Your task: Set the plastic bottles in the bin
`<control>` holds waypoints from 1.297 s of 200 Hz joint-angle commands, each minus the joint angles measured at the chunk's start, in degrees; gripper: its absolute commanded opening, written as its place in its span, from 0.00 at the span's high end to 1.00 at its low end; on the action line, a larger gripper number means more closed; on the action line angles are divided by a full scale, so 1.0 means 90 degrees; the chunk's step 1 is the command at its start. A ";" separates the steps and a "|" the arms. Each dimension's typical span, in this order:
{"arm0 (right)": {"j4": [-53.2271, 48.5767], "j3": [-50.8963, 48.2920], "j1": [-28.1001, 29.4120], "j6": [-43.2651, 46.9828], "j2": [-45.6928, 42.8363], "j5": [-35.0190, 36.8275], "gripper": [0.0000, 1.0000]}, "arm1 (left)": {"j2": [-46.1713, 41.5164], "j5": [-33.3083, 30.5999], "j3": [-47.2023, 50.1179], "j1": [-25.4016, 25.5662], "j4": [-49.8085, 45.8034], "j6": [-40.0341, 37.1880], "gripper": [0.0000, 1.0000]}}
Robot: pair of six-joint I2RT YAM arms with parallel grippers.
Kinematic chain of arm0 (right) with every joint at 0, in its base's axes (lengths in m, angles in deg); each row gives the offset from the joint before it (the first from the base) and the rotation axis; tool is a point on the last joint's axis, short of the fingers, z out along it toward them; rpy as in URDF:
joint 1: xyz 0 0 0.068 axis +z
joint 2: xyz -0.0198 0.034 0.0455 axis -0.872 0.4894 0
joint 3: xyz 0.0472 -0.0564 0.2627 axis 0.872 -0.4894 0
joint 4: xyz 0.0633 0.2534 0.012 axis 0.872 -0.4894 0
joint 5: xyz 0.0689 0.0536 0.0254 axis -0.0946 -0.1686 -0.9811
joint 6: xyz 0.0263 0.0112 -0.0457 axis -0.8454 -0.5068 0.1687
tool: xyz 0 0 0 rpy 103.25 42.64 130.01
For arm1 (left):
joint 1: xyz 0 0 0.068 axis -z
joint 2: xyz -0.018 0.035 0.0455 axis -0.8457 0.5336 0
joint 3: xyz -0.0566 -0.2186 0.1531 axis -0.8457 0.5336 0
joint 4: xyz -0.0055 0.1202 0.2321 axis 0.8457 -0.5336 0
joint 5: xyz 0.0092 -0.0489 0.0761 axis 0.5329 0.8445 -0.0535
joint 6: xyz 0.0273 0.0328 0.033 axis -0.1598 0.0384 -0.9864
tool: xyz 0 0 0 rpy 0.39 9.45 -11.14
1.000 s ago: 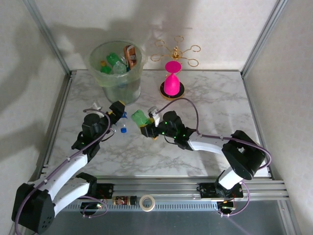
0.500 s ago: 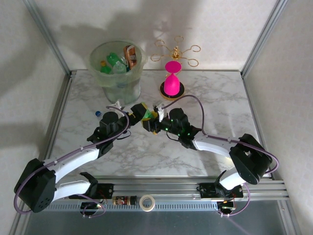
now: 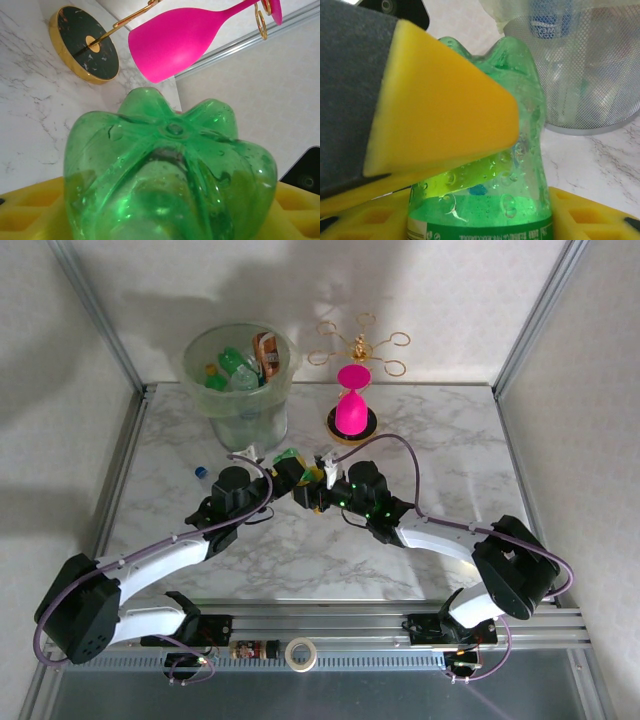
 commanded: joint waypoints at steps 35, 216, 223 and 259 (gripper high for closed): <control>0.0370 -0.0327 -0.0010 0.0124 -0.0551 0.0053 0.19 | 0.0019 -0.0680 -0.0492 -0.0069 -0.0169 -0.0233 0.46; 0.0058 -0.1802 -0.0027 0.0216 -0.2511 0.2162 0.01 | 0.1988 -0.0881 -0.5932 -0.2418 -0.2110 -0.2494 0.49; 0.0038 -0.1812 -0.0025 0.0209 -0.2519 0.2192 0.01 | 0.2191 -0.0878 -0.6142 -0.2498 -0.2167 -0.2558 0.49; -0.0037 -0.1860 -0.0025 0.0199 -0.2623 0.2323 0.01 | 0.3197 -0.1039 -0.7287 -0.2626 -0.2679 -0.3082 0.49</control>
